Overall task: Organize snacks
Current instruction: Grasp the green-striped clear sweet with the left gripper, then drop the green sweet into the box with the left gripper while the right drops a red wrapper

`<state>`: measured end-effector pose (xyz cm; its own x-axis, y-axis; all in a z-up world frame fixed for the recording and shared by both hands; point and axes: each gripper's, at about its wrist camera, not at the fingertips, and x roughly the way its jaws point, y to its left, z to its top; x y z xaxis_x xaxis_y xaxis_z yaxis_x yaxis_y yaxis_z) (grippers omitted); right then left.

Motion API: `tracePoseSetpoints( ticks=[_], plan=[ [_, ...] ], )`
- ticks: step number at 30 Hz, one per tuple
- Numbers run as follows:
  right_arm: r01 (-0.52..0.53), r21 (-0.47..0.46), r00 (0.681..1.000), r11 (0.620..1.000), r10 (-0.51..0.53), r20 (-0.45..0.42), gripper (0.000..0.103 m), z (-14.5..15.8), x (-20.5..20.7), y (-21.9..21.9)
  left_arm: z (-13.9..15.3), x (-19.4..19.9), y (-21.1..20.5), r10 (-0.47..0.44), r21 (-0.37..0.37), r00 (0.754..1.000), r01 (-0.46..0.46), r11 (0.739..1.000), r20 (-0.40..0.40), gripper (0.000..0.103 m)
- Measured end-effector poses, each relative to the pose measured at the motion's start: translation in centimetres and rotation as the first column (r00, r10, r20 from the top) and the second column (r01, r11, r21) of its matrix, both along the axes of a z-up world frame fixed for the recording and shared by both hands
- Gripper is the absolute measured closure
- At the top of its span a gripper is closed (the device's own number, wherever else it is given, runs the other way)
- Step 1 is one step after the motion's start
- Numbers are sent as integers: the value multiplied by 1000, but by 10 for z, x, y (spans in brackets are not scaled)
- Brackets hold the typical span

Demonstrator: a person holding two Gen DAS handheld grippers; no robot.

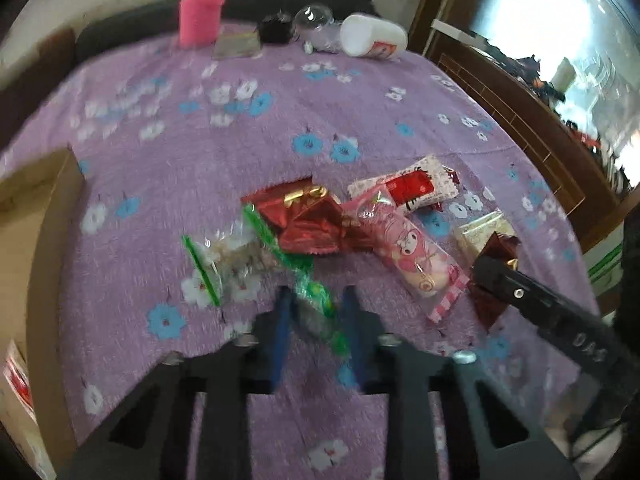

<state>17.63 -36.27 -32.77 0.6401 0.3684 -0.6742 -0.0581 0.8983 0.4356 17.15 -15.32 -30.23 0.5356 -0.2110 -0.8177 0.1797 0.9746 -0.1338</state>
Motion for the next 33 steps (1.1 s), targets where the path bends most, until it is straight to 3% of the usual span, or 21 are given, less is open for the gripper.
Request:
tracePoseSetpoints(
  ticks=[5,10,16,19,23,27,33],
  plan=[
    [25,26,999,999,-26,36,69,4,-5,-8,3,-2,16,21,-60,1000,-21,998,5,85],
    [49,67,995,997,-55,79,69,16,-13,-18,27,-24,39,54,-141,998,-47,989,43,84],
    [-50,81,989,995,38,140,68,60,-44,4,72,-73,107,127,-233,984,-95,968,126,84],
    [-140,74,979,987,127,162,68,82,-54,36,92,-94,153,198,-232,967,-158,960,162,84],
    [-283,76,950,956,268,162,68,95,-59,100,105,-119,219,319,-161,926,-290,943,202,84],
    [-414,91,908,905,404,112,68,90,-52,181,81,-130,273,408,-144,902,-389,910,142,84],
    [-534,43,845,844,534,25,67,67,-48,283,41,-131,304,444,-147,894,-432,890,59,84]
  ],
)
